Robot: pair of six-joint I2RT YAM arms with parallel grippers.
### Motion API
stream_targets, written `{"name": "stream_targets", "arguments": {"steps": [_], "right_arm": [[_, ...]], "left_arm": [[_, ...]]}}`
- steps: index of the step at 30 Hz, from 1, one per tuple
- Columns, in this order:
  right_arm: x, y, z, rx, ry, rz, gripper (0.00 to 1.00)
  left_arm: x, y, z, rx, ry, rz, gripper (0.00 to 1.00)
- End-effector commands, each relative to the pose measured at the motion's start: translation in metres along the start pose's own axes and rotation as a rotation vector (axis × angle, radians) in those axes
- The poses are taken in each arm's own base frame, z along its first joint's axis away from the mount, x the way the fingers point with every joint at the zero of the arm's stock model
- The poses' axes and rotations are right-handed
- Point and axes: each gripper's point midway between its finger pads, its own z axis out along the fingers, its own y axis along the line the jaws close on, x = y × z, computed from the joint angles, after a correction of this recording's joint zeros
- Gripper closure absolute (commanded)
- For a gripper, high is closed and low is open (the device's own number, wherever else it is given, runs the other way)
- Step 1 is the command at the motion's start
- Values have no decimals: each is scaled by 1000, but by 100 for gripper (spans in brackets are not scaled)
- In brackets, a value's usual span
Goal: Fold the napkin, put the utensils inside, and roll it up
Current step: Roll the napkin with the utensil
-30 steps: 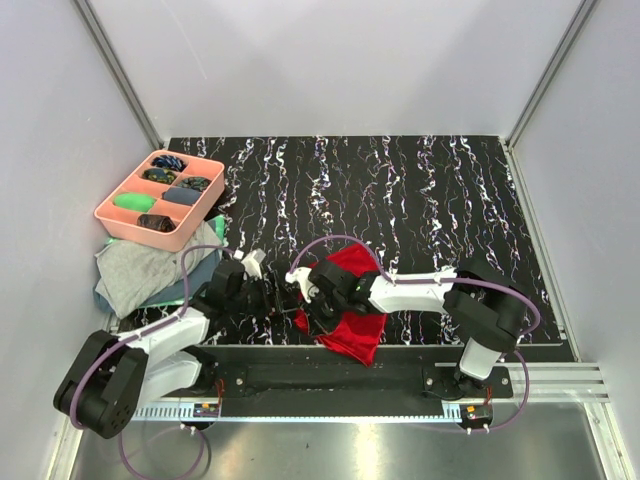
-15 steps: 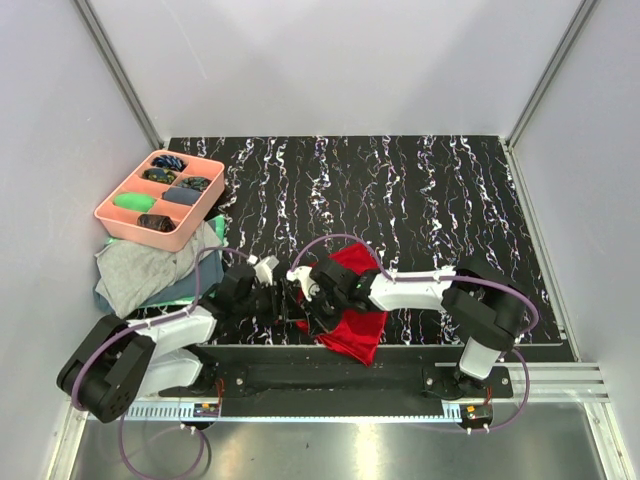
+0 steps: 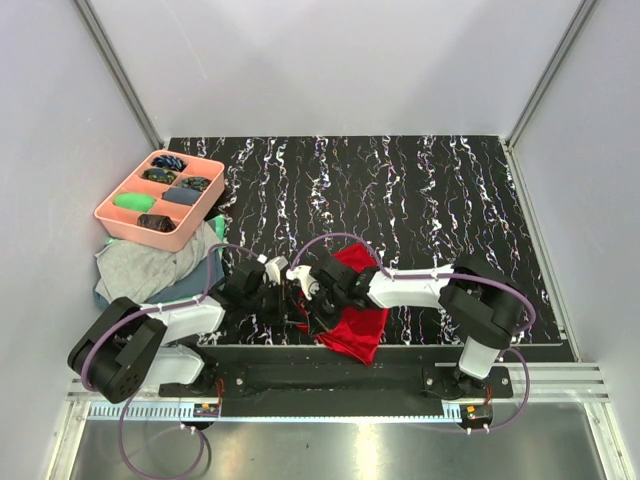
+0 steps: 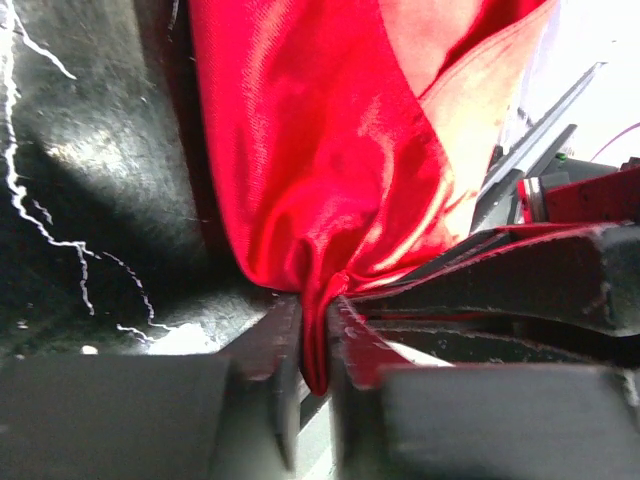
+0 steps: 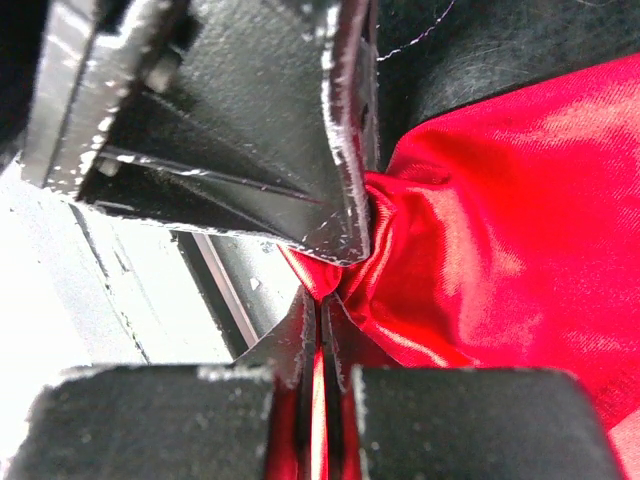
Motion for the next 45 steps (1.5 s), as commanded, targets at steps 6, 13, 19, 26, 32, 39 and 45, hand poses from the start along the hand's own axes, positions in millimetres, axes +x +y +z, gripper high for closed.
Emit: {"name": "stream_targets", "arguments": {"steps": [6,13,19,26,32,39,45], "right_arm": [[-22,-19,-12,113,-27,-36,95],[-41,-13,-52,190,-117,-36,41],[-27,-12,-61,306,-135,-110,24],[-10,13,-44,368,-99,-216,20],[-5,15,-32,434,-83,-257,20],[13,0,-11,475,2,-266,30],[21,-5,-4,472,38,-267,60]], "left_arm": [[-3,-6,-2,-52,54,-29,100],[-3,-1,-6,-117,100,-47,100],[-8,3,-11,-116,138,-96,100],[-17,13,-16,-125,178,-125,100],[-22,18,-17,-116,191,-154,100],[-24,20,-21,-120,203,-159,100],[-23,19,-23,-111,210,-151,100]]}}
